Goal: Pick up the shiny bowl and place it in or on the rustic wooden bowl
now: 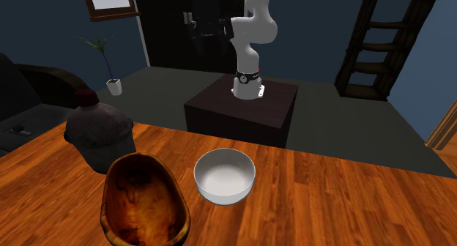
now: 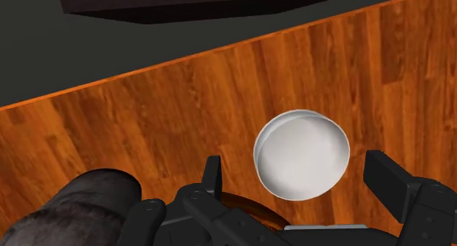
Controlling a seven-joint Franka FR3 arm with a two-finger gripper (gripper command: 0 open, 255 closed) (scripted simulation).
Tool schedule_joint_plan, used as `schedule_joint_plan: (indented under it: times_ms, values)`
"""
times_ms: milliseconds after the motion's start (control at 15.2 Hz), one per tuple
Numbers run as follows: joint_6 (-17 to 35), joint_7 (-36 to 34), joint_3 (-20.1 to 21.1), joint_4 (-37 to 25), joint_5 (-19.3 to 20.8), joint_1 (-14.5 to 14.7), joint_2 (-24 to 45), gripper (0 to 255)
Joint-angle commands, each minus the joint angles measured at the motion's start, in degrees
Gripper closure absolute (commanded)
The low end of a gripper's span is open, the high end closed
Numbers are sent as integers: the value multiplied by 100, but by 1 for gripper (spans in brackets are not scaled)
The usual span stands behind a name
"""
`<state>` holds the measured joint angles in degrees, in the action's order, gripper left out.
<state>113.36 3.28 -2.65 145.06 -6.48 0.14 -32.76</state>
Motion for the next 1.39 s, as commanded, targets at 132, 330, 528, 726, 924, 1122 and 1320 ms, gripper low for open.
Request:
schedule_joint_plan:
  times_ms: [132, 330, 528, 726, 924, 1122, 1320]
  values:
    - [796, 144, 0, -32, -88, 87, 852, 0]
    - [1334, 266, -4, -126, -172, 150, 1516, 0]
    - [1823, 400, -7, -296, -274, 214, 2207, 0]
    - [2253, 543, 2, -539, -394, 265, 2915, 0]
    - [2619, 689, 27, -852, -521, 300, 3627, 0]
    - [2919, 824, 73, -1229, -638, 312, 4337, 0]
    - [3152, 935, 131, -1668, -725, 308, 5040, 0]
